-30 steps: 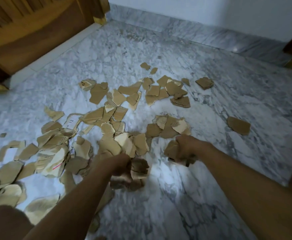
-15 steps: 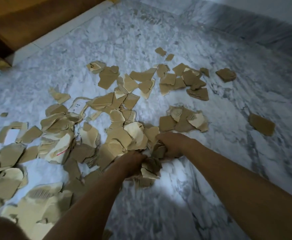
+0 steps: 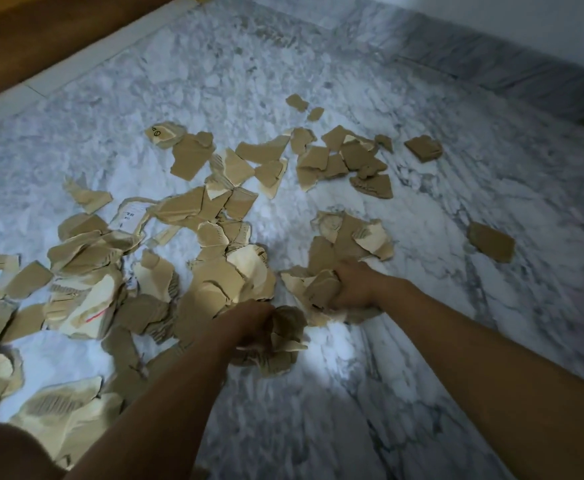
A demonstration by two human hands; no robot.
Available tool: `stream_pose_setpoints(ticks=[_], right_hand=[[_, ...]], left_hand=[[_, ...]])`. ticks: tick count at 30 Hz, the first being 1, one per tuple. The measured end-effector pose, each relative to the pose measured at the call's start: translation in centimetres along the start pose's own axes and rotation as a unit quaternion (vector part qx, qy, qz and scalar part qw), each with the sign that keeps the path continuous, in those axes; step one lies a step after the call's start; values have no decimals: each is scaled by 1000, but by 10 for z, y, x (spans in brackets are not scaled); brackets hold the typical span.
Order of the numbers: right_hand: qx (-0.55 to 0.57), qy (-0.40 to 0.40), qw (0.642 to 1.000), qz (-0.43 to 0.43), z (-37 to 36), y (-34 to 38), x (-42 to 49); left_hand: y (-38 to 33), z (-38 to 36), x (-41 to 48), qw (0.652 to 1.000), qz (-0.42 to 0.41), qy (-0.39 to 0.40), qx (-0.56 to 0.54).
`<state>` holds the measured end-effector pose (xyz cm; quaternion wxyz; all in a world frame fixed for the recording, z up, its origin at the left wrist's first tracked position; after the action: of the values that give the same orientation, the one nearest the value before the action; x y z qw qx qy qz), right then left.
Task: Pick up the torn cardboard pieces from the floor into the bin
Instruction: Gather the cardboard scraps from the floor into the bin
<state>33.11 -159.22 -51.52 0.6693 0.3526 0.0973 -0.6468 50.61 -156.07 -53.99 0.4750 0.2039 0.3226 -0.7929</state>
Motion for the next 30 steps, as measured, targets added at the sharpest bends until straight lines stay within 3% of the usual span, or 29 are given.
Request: stream_pose_setpoints(ticks=[3, 6, 12, 16, 19, 22, 24, 27, 30], right_hand=[[-39, 3, 999, -32, -25, -1, -9], [-74, -19, 997, -11, -40, -1, -14], [13, 92, 994, -52, -39, -39, -31], [123, 51, 987, -95, -4, -69, -31], [158, 0, 982, -107, 10, -84, -28], [206, -54, 970, -118, 24, -93, -24], [215, -74, 966, -122, 31, -94, -23], [227, -89, 961, -133, 32, -99, -21], [245, -93, 955, -141, 32, -102, -27]], left_hand=[[10, -1, -3, 998, 16, 19, -54], [20, 13, -6, 998, 26, 30, -53], [5, 52, 12, 999, 2, -18, -46], [-31, 52, 32, 999, -46, -7, -26], [-54, 28, 40, 998, -30, 10, 46], [-71, 10, 43, 997, -9, -48, 65], [-71, 7, 46, 996, 2, -75, 54], [-65, 2, 49, 999, -2, -50, 16], [-61, 0, 42, 995, -22, -17, -98]])
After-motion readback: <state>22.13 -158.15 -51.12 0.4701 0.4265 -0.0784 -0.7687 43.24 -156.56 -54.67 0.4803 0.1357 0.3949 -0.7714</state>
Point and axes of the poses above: each hand's wrist, its own x-axis towards the middle knuckle, its own z-axis out of the back of the hand, y = z × x, the point moved 10 cm from there along x, towards the middle knuckle, and after that the axes turned 6 degrees about -y, right-handed, at the moved point
